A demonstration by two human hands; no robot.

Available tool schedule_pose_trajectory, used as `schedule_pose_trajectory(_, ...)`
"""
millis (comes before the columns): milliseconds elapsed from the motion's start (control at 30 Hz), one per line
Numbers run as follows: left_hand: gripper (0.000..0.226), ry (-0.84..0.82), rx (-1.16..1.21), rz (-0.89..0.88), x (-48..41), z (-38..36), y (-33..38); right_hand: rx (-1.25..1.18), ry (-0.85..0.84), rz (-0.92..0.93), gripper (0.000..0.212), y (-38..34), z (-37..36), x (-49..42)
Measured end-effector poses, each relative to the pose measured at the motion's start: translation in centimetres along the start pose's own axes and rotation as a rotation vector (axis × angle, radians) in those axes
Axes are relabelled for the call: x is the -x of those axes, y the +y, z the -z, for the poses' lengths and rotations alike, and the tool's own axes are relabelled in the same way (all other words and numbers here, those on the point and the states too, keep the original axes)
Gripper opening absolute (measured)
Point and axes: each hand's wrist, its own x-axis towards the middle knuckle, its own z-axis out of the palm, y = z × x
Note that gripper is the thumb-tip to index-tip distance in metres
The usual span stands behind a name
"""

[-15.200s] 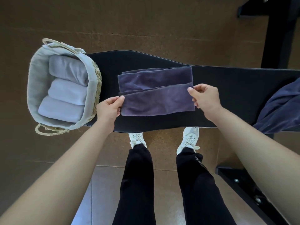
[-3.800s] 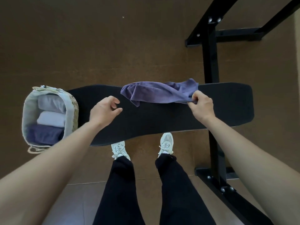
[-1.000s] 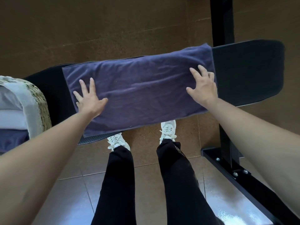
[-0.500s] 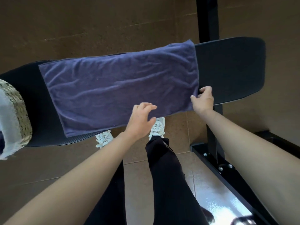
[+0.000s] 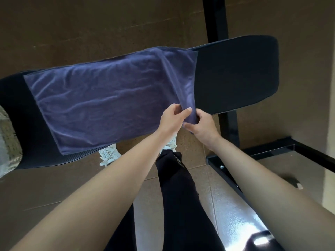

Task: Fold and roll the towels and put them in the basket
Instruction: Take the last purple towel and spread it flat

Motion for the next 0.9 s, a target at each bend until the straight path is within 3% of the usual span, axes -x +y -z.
schedule_pose_trajectory(100, 0.029, 0.026, -0.008, 0.006, 0.3, -0.5, 0.2, -0.096, -0.153, 0.018, 0.039, -0.5, -0.4, 0.8)
schedule_pose_trajectory(200, 0.015, 0.072, -0.061, -0.023, 0.4, -0.3, 0.5, -0.251, -0.219, -0.103, 0.033, -0.8, -0.2, 1.1)
schedule_pose_trajectory(333, 0.011, 0.099, -0.239, -0.099, 0.4, 0.5, 0.4, -0.409, 0.026, -0.283, 0.016, -1.6, 0.5, -0.1)
schedule_pose_trajectory(467, 0.016, 0.053, -0.393, -0.172, 1.0, 0.8, -0.2, -0.500, 0.013, -0.413, 0.041, -2.1, 1.1, -2.9)
schedule_pose_trajectory(600, 0.020, -0.033, -0.502, -0.219, 1.8, 1.1, -0.9, -0.539, 0.017, -0.446, 0.040, -3.1, 1.1, -5.7)
schedule_pose_trajectory(733, 0.016, -0.158, -0.551, -0.245, 3.0, 1.2, -1.0, -0.525, 0.213, -0.445, 0.024, -4.4, 1.1, -7.4)
schedule_pose_trajectory(900, 0.028, -0.308, -0.586, -0.224, 4.3, 1.3, -0.6, -0.462, 0.416, -0.287, 0.007, -6.2, 2.8, -7.5)
